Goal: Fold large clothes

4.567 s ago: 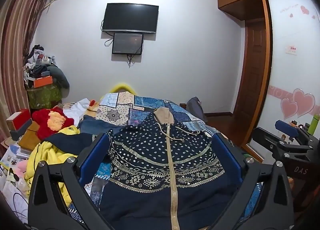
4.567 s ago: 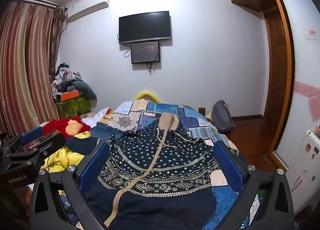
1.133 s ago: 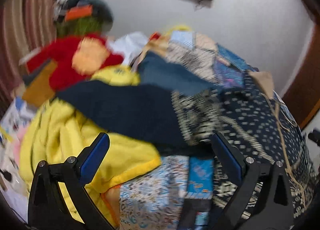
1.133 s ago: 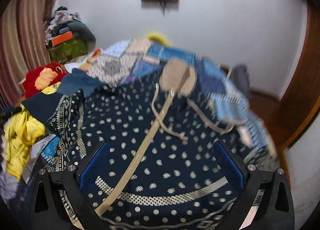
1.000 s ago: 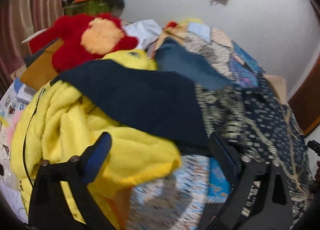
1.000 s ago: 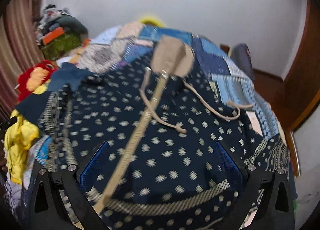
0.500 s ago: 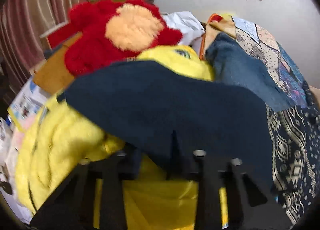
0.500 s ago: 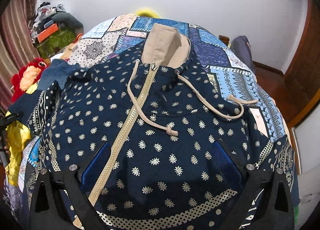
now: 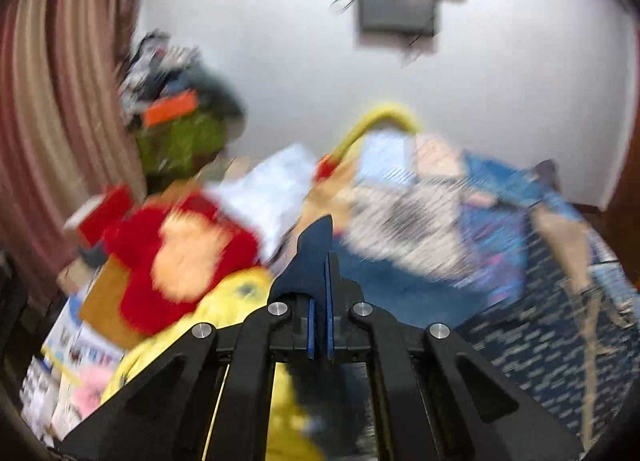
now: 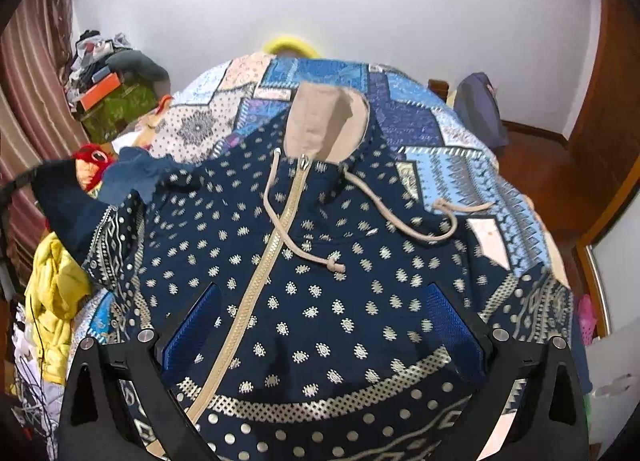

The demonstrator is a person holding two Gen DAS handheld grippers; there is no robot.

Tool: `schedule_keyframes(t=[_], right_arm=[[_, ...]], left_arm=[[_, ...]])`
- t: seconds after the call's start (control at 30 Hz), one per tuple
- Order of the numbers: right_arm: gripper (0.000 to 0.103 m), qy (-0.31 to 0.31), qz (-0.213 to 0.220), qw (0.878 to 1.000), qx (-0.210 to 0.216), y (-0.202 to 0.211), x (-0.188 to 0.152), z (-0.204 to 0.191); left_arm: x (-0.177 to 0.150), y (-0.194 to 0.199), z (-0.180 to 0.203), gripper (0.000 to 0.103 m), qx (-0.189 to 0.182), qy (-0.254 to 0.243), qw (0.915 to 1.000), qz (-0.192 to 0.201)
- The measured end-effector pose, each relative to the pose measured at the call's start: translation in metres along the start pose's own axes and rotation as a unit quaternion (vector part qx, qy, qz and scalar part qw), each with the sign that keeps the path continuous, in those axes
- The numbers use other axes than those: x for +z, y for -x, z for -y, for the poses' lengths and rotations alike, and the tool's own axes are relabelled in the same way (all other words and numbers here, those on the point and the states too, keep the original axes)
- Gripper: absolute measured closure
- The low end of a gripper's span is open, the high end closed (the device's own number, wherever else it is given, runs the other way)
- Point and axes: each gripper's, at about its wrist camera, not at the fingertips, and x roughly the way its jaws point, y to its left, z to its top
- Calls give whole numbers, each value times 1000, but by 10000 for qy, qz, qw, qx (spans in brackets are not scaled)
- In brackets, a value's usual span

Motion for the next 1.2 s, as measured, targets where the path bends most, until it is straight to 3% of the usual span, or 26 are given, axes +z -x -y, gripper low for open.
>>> schedule_keyframes(t=[0.17, 0.27, 0.33, 0.43, 0.7, 0.97, 1.03, 1.13, 1.17, 1.2], right_arm=[[2, -128, 65, 9999, -20, 18, 1, 15], [2, -169, 34, 9998, -43, 26, -1, 25], [2, -158, 83, 9998, -122, 32, -3, 31], [2, -68, 205, 9991, -358, 45, -8, 41], [2, -217, 60, 9980, -598, 56, -26, 78], [2, -448, -169, 9962, -723, 57, -44, 102], [2, -471, -196, 9960, -734, 57, -46, 103], [2, -461, -183, 9960, -746, 60, -47, 101], [2, -460, -183, 9961, -734, 59, -47, 101], [2, -452, -180, 9962, -725, 60, -47, 100]], left_arm=[[31, 45, 91, 100, -885, -504, 9939, 421], [30, 55, 147, 100, -1479, -728, 9860, 256], [22, 54, 183, 100, -1680, -1019, 9805, 20], [-4, 54, 241, 100, -1911, -1628, 9677, -246], [-86, 43, 330, 100, -2454, -2277, 9354, -1143], [-154, 35, 365, 99, -2867, -2486, 8997, -2159], [-162, 35, 368, 95, -2847, -2571, 8945, -2295], [-165, 42, 365, 69, -2926, -2558, 8905, -2365], [-164, 46, 361, 55, -2968, -2509, 8902, -2377], [-161, 53, 356, 48, -2942, -2491, 8930, -2324]])
